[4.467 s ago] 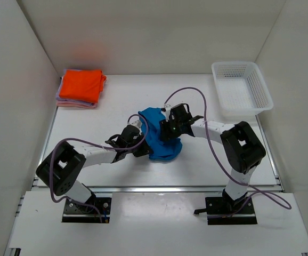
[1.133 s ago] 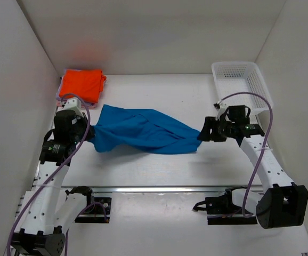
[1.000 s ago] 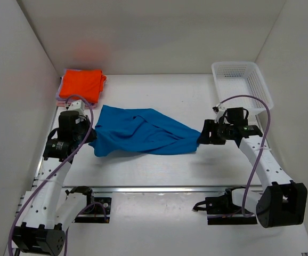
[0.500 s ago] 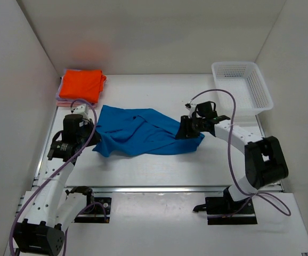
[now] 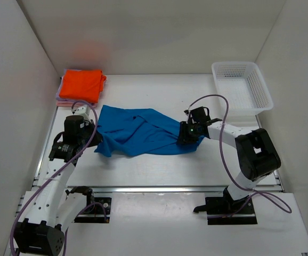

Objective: Fold and stack the t-shirts
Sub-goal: Flatten out the tshirt

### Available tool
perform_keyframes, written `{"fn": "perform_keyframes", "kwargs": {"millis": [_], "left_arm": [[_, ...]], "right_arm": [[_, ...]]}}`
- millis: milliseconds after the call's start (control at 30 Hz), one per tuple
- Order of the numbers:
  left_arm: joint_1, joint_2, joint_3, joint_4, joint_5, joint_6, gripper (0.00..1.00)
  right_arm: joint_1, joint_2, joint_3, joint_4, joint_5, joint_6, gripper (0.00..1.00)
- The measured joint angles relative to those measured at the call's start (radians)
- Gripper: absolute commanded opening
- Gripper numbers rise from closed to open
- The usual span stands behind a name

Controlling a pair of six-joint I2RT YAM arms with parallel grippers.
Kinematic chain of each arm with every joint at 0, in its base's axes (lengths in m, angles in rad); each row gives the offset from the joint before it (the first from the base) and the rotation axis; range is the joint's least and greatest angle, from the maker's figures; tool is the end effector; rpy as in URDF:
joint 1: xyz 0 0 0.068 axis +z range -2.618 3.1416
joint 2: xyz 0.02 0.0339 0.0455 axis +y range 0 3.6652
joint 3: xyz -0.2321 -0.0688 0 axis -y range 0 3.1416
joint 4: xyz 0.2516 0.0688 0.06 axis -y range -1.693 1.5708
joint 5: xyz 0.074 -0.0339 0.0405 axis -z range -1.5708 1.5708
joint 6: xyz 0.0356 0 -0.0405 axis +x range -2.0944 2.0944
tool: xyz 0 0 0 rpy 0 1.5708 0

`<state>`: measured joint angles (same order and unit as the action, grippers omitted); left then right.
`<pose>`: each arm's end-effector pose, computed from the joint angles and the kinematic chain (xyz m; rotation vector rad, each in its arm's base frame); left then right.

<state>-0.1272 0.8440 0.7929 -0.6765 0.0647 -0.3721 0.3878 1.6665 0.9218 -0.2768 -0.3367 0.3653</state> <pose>0.2000 -0.0279 0.2612 -0.2498 2.3056 -0.3297 0.2955 0.1334 0.1264 -0.1578 2.6662 0.6981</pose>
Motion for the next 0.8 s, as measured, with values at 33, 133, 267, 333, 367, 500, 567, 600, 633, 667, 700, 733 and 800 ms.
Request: {"fn": "perform_keyframes", "kwargs": {"millis": [33, 133, 267, 333, 367, 500, 567, 600, 633, 667, 700, 733, 800], "left_arm": [[0.000, -0.002, -0.002, 0.005, 0.003, -0.002, 0.00], [0.000, -0.005, -0.014, 0.016, 0.006, -0.003, 0.00], [-0.001, -0.005, -0.032, 0.020, 0.013, -0.010, 0.00], [-0.002, -0.005, -0.033, 0.021, 0.018, -0.012, 0.00], [-0.003, -0.005, -0.033, 0.023, 0.021, -0.014, 0.00], [-0.006, -0.006, -0.033, 0.026, 0.027, -0.019, 0.00], [-0.006, -0.006, -0.033, 0.026, 0.028, -0.021, 0.00], [-0.006, -0.006, -0.033, 0.026, 0.028, -0.021, 0.00], [-0.006, -0.006, -0.033, 0.026, 0.028, -0.021, 0.00], [-0.006, -0.008, -0.034, 0.026, 0.029, -0.022, 0.00], [-0.006, -0.008, -0.034, 0.026, 0.029, -0.021, 0.00], [-0.006, -0.009, -0.034, 0.026, 0.029, -0.021, 0.00], [-0.006, -0.010, -0.034, 0.026, 0.029, -0.021, 0.00]], "right_arm": [[-0.008, -0.013, -0.015, -0.001, 0.013, -0.004, 0.33], [-0.056, -0.068, -0.060, -0.018, 0.042, -0.018, 0.33], [-0.127, -0.161, -0.126, -0.031, 0.068, -0.038, 0.34], [-0.159, -0.212, -0.165, -0.026, 0.067, -0.051, 0.35], [-0.169, -0.228, -0.177, -0.030, 0.066, -0.055, 0.35], [-0.200, -0.254, -0.187, -0.033, 0.060, -0.079, 0.35], [-0.208, -0.253, -0.185, -0.032, 0.058, -0.086, 0.35], [-0.212, -0.251, -0.184, -0.031, 0.056, -0.090, 0.35], [-0.213, -0.248, -0.183, -0.031, 0.055, -0.093, 0.35], [-0.213, -0.243, -0.181, -0.028, 0.052, -0.097, 0.34], [-0.214, -0.237, -0.179, -0.024, 0.047, -0.099, 0.34], [-0.216, -0.229, -0.176, -0.019, 0.039, -0.100, 0.34], [-0.219, -0.215, -0.174, -0.009, 0.025, -0.103, 0.34]]}}
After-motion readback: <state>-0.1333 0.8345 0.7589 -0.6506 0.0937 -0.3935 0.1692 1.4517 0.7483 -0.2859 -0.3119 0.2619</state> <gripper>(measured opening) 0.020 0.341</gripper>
